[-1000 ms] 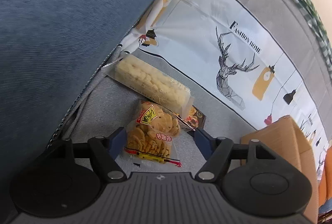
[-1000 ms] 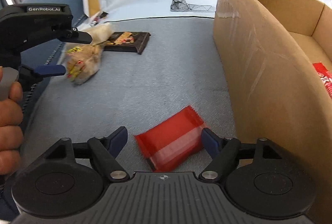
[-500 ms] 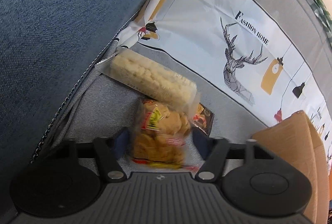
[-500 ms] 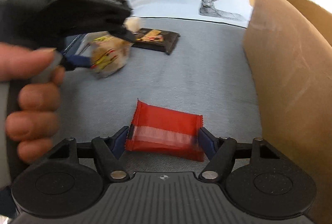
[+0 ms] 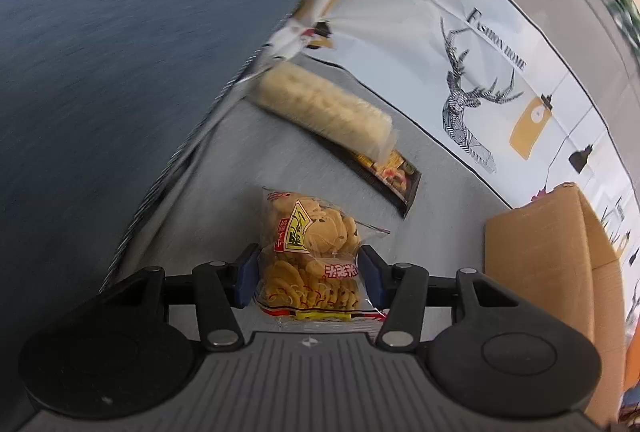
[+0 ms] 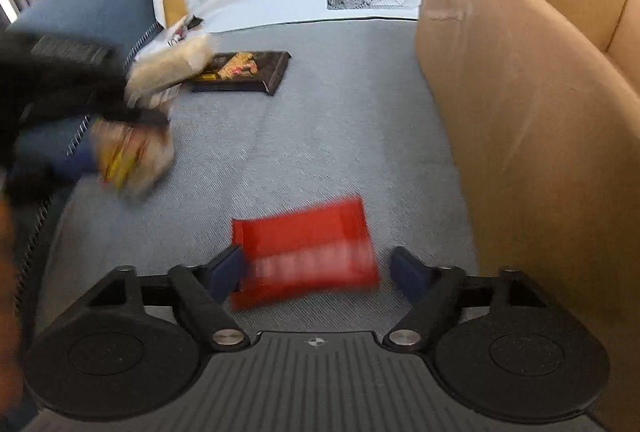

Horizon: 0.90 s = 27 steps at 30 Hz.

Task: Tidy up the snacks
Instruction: 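Grasp the clear cookie bag with the left tool while the right grasps the red packet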

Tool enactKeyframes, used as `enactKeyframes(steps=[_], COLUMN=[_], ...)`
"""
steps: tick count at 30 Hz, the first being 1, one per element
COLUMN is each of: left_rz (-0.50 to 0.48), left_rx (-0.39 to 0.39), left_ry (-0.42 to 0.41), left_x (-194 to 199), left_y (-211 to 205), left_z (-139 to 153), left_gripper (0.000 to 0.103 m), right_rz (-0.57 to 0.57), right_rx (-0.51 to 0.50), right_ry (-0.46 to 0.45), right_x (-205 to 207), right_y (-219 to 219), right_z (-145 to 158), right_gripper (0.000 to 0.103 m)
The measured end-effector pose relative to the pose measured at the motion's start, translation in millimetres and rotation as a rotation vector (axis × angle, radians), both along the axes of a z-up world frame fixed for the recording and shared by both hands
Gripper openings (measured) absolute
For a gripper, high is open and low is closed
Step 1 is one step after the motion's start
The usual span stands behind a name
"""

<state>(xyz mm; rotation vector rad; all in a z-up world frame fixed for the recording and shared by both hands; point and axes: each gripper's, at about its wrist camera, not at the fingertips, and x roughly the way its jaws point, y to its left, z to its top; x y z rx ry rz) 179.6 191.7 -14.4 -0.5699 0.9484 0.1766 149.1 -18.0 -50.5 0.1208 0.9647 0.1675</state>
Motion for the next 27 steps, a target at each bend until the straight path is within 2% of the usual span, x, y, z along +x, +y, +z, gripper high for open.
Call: enactKeyframes(steps=[6, 11, 12, 14, 16, 18, 23, 27], left_rz=[0.044, 0.053, 0.055, 0.060, 0.056, 0.050, 0.046, 0.059], left_rx=[-0.026, -0.017, -0.020, -0.024, -0.026, -0.027, -0.048, -0.076], left_ry=[-0.028, -0.008, -0.004, 0.002, 0.006, 0.006, -0.005, -0.002], left_x=[-34.3, -34.2, -33.3, -30.9, -28.4, -27.1, -29.4, -35.2], left_y=[5.7, 9.5, 9.7, 9.5, 8.9, 7.5, 5.4, 10.0], left_z=[12.9, 10.2, 8.8, 6.9, 5.9, 5.8, 8.0, 8.1], left_gripper=[0.058, 0.058, 0.058, 0.058, 0.058, 0.058, 0.058, 0.058], right_rz=[0.102, 0.144, 0.147, 0.157, 0.175, 0.197, 0.308, 0.439], right_rx=[0.123, 0.095, 0.085, 0.049, -0.005, 0.007, -0.027, 0.010], right_ry=[-0.043, -0.072, -0.081, -0.107, -0.137, -0.136, -0.147, -0.107], right_x=[18.9, 20.7, 21.2, 21.7, 22.5, 22.3, 4.9, -13.2], right_y=[17.8, 25.1, 25.8, 28.2, 29.1, 25.4, 25.2, 24.5], right_z=[-2.4, -3.9, -4.0, -4.4, -5.4, -6.2, -0.9, 8.0], right_gripper=[0.087, 0.086, 0.082, 0.061, 0.016, 0.000, 0.000, 0.000])
